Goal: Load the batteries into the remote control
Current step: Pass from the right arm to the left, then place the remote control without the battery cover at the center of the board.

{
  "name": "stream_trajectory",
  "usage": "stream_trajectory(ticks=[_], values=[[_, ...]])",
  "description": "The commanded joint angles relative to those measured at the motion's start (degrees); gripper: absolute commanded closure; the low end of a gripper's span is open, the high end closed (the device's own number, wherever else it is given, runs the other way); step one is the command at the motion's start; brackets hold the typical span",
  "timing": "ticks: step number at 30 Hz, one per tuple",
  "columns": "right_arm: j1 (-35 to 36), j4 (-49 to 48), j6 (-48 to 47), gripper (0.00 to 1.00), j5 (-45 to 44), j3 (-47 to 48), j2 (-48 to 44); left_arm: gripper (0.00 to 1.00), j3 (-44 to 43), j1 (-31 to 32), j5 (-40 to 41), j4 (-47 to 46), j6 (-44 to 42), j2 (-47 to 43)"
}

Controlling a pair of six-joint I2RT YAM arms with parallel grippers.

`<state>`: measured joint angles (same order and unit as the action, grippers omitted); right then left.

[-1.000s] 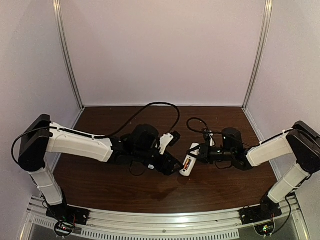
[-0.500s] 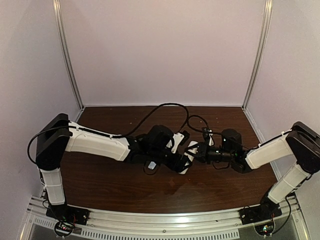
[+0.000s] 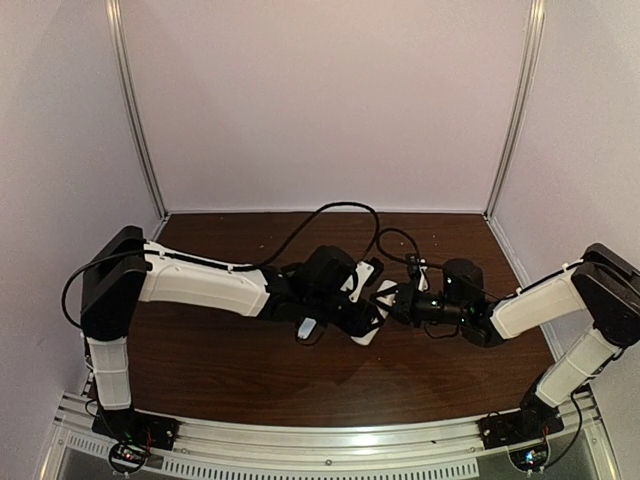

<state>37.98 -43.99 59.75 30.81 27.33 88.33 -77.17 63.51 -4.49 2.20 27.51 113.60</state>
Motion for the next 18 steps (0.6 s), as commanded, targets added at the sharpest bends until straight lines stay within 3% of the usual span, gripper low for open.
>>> stream_trajectory(ticks=[1,7,12,15,18], values=[[0.5,-1.9,0.5,0.77,0.6,-0.3,-0.9,0.66,-0.9,0.6,0.5,3.9,-3.2,1.4],[-0.8,1.3,-0.9,0.42,-0.3,-1.1,-3.0,0.74,2.3,0.6,-0.3,5.5,-4.3,-1.2],[-3.7,5.3,-3.2,0.20,0.2,-2.4,-6.4,0.78,4.7,0.1,-0.8,10.4,-8.0,-3.4],[-5.6,9.5,-5.6,0.07,0.1,-3.1,-9.1,0.78,5.3,-0.8,-2.3,14.4,-10.7,-3.9],[-7.8,14.3,-8.5,0.02,-0.2,-4.0,-12.0,0.78,5.1,-1.5,-2.8,18.7,-13.3,-3.8]])
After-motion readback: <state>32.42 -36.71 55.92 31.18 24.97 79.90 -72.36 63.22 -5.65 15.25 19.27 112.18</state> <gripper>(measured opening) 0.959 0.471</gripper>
